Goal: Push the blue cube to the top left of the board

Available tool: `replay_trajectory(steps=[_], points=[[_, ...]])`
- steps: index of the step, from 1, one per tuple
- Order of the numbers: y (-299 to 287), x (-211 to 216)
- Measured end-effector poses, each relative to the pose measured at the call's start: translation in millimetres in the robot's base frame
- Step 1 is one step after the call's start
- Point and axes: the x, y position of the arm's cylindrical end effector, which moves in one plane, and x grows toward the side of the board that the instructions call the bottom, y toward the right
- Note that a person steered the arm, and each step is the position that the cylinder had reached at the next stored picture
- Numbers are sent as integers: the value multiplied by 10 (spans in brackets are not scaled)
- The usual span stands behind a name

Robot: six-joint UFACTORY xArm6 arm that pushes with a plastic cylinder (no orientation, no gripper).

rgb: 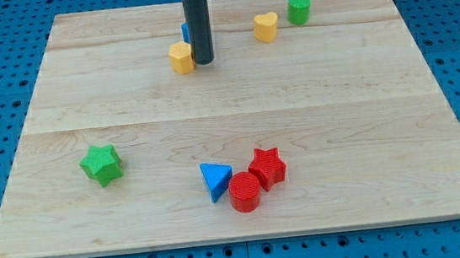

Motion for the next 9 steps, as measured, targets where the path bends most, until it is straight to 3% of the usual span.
replay_trajectory(steps=[2, 3, 4, 5, 6, 7, 9], points=[[-198, -140], [383, -252], [453, -633], [450, -668], [450, -303], [232, -193], [-142, -724]])
